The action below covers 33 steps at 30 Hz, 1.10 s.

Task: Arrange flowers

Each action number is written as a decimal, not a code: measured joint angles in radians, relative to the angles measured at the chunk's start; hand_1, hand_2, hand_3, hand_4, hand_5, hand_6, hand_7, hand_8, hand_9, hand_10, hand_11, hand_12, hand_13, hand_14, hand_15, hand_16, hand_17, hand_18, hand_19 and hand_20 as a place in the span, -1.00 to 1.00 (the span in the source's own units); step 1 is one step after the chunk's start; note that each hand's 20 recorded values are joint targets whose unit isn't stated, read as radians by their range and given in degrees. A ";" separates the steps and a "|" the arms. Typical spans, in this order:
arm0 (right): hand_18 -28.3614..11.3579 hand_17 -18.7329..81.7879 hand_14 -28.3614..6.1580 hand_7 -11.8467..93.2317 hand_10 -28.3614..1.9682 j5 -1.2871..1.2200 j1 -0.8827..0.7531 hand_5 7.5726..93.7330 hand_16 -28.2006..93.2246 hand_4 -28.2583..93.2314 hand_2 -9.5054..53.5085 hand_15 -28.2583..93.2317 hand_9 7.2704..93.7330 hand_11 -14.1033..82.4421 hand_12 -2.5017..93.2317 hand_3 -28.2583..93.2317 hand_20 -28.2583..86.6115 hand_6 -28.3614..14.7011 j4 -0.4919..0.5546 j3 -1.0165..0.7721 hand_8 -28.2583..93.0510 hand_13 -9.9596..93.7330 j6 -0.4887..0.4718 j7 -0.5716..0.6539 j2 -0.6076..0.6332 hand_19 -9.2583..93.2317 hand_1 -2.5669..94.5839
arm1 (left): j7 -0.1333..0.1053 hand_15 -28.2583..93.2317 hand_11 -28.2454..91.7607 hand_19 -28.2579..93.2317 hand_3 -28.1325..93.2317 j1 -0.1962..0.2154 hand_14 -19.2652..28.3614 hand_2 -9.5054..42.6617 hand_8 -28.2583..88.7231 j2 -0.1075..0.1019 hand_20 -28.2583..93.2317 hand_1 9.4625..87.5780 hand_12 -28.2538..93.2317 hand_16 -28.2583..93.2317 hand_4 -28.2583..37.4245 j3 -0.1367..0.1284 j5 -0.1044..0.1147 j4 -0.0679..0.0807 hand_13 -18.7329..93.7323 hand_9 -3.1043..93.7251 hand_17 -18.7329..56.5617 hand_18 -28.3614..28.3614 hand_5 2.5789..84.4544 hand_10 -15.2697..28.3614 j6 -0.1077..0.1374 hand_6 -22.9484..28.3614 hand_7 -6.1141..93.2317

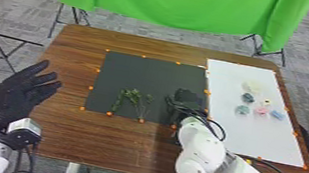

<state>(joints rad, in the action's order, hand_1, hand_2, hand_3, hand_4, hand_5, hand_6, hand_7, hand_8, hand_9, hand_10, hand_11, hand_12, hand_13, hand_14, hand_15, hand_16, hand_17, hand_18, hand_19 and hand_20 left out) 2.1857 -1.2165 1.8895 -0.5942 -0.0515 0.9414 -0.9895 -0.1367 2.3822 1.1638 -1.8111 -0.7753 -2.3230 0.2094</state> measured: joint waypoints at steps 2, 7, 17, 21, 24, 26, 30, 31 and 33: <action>-0.97 0.19 0.02 -0.34 -0.05 0.000 0.001 0.90 -0.25 -0.98 -1.00 0.80 0.78 0.45 -0.47 0.86 0.44 0.15 -0.003 -0.002 -0.37 0.73 -0.001 0.001 0.000 1.00 -0.04 | 0.000 0.28 -0.08 0.46 0.81 0.000 0.94 -0.39 -0.68 0.000 -0.64 -0.61 -0.38 -0.69 -0.72 0.000 0.000 0.000 -0.19 -0.18 -0.73 0.86 -0.13 0.63 0.000 0.28 -0.61; -0.97 0.17 0.00 -0.29 -0.15 0.001 0.001 0.81 -0.26 -0.99 -1.00 0.81 0.67 0.48 -0.47 0.84 0.41 0.11 -0.003 -0.015 -0.40 0.68 -0.010 0.005 0.000 1.00 -0.10 | 0.000 0.28 -0.08 0.46 0.81 0.000 0.94 -0.37 -0.68 0.000 -0.64 -0.60 -0.38 -0.69 -0.72 0.000 0.000 0.000 -0.19 -0.18 -0.73 0.86 -0.13 0.63 0.000 0.28 -0.61; -0.96 0.15 -0.04 -0.25 -0.24 0.003 0.000 0.76 -0.27 -0.98 -1.00 0.83 0.60 0.50 -0.48 0.84 0.39 0.09 -0.003 -0.036 -0.41 0.64 -0.065 0.023 -0.009 1.00 -0.13 | -0.001 0.28 -0.08 0.46 0.82 0.000 0.95 -0.37 -0.68 0.002 -0.64 -0.60 -0.38 -0.69 -0.72 0.002 0.000 0.000 -0.19 -0.18 -0.73 0.86 -0.13 0.63 0.000 0.28 -0.60; -0.98 0.14 -0.05 -0.26 -0.28 0.003 0.000 0.70 -0.27 -0.97 -1.00 0.83 0.56 0.51 -0.48 0.84 0.38 0.07 -0.003 -0.040 -0.43 0.62 -0.073 0.023 -0.010 1.00 -0.18 | -0.001 0.28 -0.08 0.46 0.82 0.001 0.95 -0.37 -0.68 0.003 -0.64 -0.60 -0.38 -0.69 -0.72 0.001 0.000 0.000 -0.19 -0.18 -0.73 0.86 -0.13 0.63 0.000 0.28 -0.61; -0.99 0.14 -0.07 -0.25 -0.32 0.003 0.001 0.67 -0.28 -0.96 -1.00 0.84 0.54 0.51 -0.49 0.85 0.38 0.06 -0.002 -0.041 -0.49 0.61 -0.074 0.023 -0.007 1.00 -0.23 | -0.001 0.28 -0.08 0.46 0.82 0.002 0.95 -0.37 -0.68 0.003 -0.64 -0.60 -0.38 -0.70 -0.72 0.001 0.000 0.000 -0.19 -0.18 -0.73 0.86 -0.13 0.63 0.000 0.28 -0.61; -1.00 0.14 -0.08 -0.25 -0.36 0.009 0.002 0.65 -0.28 -0.94 -1.00 0.84 0.53 0.51 -0.49 0.86 0.38 0.06 0.001 -0.040 -0.59 0.61 -0.071 0.025 -0.003 1.00 -0.26 | -0.002 0.28 -0.08 0.46 0.82 0.004 0.95 -0.37 -0.68 0.004 -0.64 -0.60 -0.38 -0.70 -0.72 0.001 0.000 0.000 -0.19 -0.18 -0.73 0.86 -0.13 0.63 0.001 0.28 -0.61; -1.00 0.14 -0.10 -0.23 -0.38 0.022 0.002 0.65 -0.29 -0.92 -0.97 0.85 0.52 0.51 -0.49 0.87 0.38 0.06 0.020 -0.048 -0.70 0.61 -0.071 0.026 0.008 1.00 -0.29 | -0.005 0.28 -0.08 0.46 0.82 0.011 0.95 -0.37 -0.68 0.005 -0.64 -0.61 -0.38 -0.70 -0.72 0.001 0.001 -0.001 -0.19 -0.18 -0.73 0.86 -0.13 0.63 0.001 0.28 -0.61; -1.00 0.14 -0.10 -0.23 -0.38 0.026 0.001 0.63 -0.29 -0.92 -0.96 0.85 0.51 0.51 -0.49 0.87 0.38 0.05 0.028 -0.052 -0.72 0.60 -0.071 0.025 0.011 1.00 -0.29 | -0.006 0.28 -0.08 0.46 0.82 0.012 0.95 -0.37 -0.68 0.005 -0.64 -0.61 -0.38 -0.70 -0.72 0.001 0.001 -0.001 -0.19 -0.18 -0.73 0.86 -0.13 0.63 0.001 0.28 -0.61; -1.00 0.12 -0.11 -0.22 -0.41 0.034 0.000 0.59 -0.29 -0.92 -0.96 0.86 0.46 0.51 -0.49 0.87 0.36 0.02 0.043 -0.064 -0.74 0.57 -0.070 0.022 0.019 1.00 -0.30 | -0.008 0.28 -0.08 0.46 0.81 0.014 0.95 -0.37 -0.68 0.005 -0.64 -0.61 -0.38 -0.69 -0.72 0.001 0.001 -0.002 -0.19 -0.18 -0.73 0.86 -0.13 0.63 0.002 0.29 -0.61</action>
<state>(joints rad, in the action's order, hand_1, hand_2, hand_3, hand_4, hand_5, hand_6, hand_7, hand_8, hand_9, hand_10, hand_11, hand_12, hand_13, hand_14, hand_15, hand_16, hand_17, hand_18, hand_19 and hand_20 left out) 2.2201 -1.2165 1.9321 -0.6580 -0.1219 0.9638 -0.9701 -0.1448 2.3965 1.1690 -1.8103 -0.7743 -2.3246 0.2116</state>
